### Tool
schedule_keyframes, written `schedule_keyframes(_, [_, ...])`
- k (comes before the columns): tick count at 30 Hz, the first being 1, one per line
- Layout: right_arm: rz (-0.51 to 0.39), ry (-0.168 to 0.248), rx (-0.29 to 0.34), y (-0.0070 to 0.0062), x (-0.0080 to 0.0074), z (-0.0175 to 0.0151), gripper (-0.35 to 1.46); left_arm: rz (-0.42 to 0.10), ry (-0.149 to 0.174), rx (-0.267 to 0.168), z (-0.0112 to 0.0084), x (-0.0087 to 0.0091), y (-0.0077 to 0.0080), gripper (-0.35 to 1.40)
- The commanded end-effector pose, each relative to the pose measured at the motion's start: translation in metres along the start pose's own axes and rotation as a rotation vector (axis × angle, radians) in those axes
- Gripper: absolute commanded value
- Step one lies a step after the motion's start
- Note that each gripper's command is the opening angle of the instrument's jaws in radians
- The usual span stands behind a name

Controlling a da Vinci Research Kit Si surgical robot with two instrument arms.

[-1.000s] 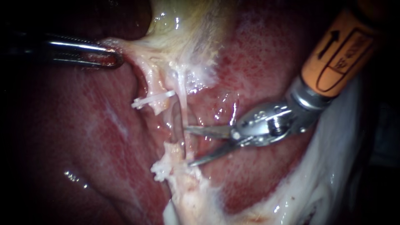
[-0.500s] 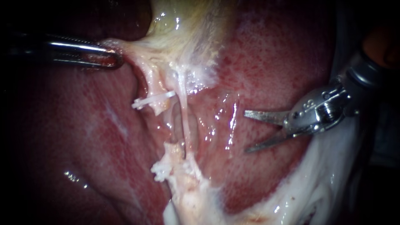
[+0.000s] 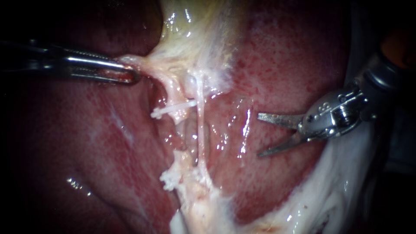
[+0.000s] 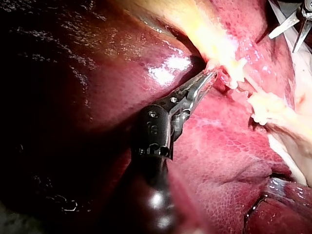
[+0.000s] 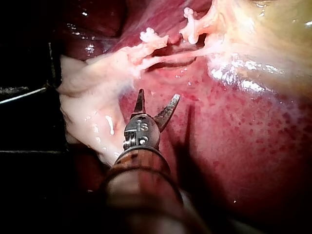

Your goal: Go back from the cut left tube

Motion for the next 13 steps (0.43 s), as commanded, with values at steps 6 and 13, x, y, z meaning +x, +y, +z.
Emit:
schedule_keyframes(6, [0.0,0.0,0.0,0.0,-0.0001,0.0,1.45,0.006,-0.008,-0.001,0.0001,-0.0001,-0.0002,-0.35])
schedule_keyframes(13, [0.0,0.001,0.003,0.0,0.0,0.0,1.45,0.006,-0.008,-0.002,0.0,-0.0001,-0.0002,-0.35])
